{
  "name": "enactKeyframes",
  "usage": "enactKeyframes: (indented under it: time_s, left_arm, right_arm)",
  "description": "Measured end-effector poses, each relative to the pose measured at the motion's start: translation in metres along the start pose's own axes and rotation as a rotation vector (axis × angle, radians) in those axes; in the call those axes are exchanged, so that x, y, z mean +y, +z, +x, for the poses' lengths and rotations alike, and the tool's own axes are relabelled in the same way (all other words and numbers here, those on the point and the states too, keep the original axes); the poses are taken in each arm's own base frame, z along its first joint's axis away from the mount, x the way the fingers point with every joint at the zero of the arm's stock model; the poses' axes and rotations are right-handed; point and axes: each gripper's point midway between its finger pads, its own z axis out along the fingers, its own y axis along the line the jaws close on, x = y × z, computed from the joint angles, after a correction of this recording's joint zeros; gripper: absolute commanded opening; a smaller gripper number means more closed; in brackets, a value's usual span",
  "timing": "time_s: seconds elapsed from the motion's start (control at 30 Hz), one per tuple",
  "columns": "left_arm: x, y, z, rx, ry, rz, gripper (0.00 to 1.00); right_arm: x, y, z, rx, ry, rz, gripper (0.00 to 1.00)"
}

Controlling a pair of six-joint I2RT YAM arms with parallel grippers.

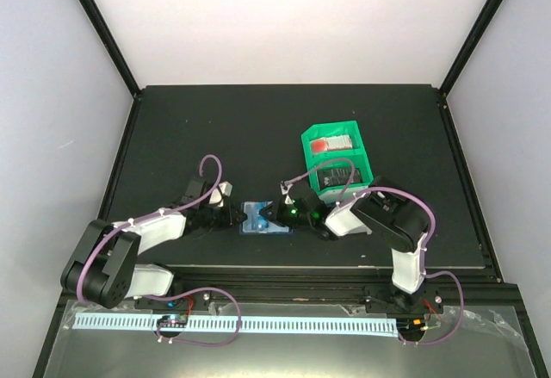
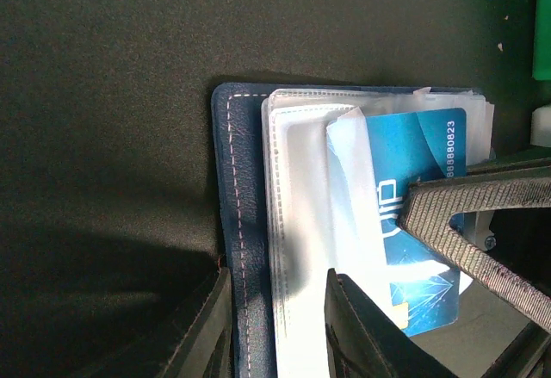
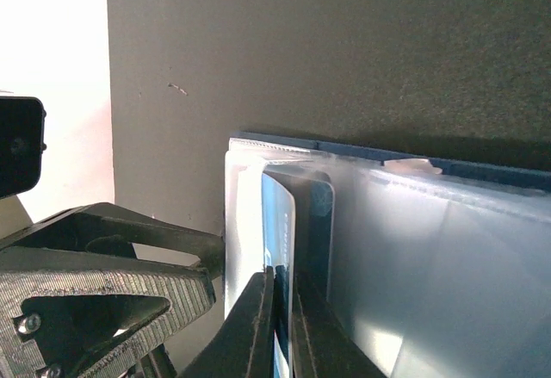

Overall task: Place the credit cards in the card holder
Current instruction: Insert the credit card into the card holder.

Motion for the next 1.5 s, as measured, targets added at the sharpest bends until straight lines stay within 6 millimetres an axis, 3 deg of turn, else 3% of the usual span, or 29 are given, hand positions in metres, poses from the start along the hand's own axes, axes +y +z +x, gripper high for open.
enactKeyframes:
  time_s: [0.13,0.27,0.47,1.1,1.33,1.5]
  left_arm:
    - [0.0,0.0,0.001,0.0,0.0,0.0,0.33]
    - [0.0,0.0,0.001,0.0,0.001,0.001,0.34]
    - [0.0,-0.002,0.002,0.002,0.0,0.001,0.35]
    - [-0.001,-0.002,0.004,0.008,-0.001,0.005,0.35]
    - [-0.003,-0.002,0.005,0.013,0.001,0.018,0.44]
    - [-0.006,-0.003,0.006,0.018,0.002,0.033,0.47]
  right_arm:
    - [0.0,0.0,0.001,0.003,-0.002,0.001,0.16]
    - [0.002,-0.002,0.002,0.0,-0.018,0.01,0.35]
    - [0.005,-0.013,0.002,-0.014,-0.048,0.049,0.49]
    - [0.001,-0.029,0.005,-0.033,-0.175,0.322,0.65]
    - [-0.005,-0.045,0.001,-0.056,-0.213,0.41,0.76]
    - [-0.001,-0.051,-0.003,-0.078,-0.257,0.44,0.77]
